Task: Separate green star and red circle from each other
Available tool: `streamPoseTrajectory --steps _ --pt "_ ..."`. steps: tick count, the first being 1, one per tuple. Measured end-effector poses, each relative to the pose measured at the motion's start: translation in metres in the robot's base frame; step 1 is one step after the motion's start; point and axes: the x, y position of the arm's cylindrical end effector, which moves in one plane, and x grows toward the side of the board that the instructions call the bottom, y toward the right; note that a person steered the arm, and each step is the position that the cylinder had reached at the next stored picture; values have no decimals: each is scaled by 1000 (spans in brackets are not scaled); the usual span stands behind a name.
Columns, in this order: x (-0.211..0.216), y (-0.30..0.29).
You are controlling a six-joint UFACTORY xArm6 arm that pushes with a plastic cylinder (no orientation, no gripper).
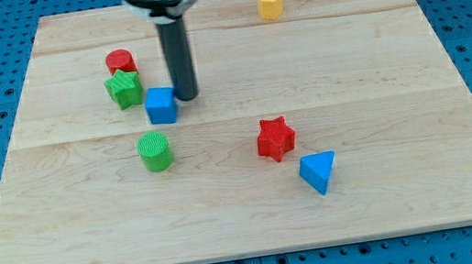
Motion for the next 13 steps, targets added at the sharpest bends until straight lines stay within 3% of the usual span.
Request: streamPoseTrajectory --steps 1,3,4,6,8,11,13 --pt "3 -61" --pt "1 -47" --pt "-29 -78" --pt "-34 -109" --pt "-38 -63" --pt "-78 -71" --pt "-30 -35"
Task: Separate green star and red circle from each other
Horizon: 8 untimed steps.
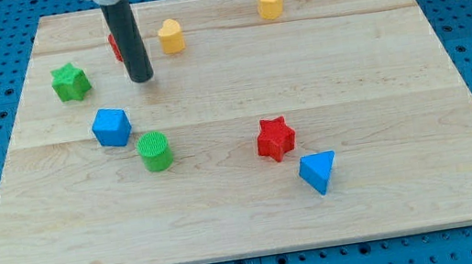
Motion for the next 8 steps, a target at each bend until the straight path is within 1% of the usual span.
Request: streamPoseTrajectory --steps 1,2,3,4,5,6,7,8 --pt "39 20" --pt "42 73" --pt "20 163" --pt "40 241" --pt "93 293" --pt "165 309" --pt "198 293" --pt "211 207"
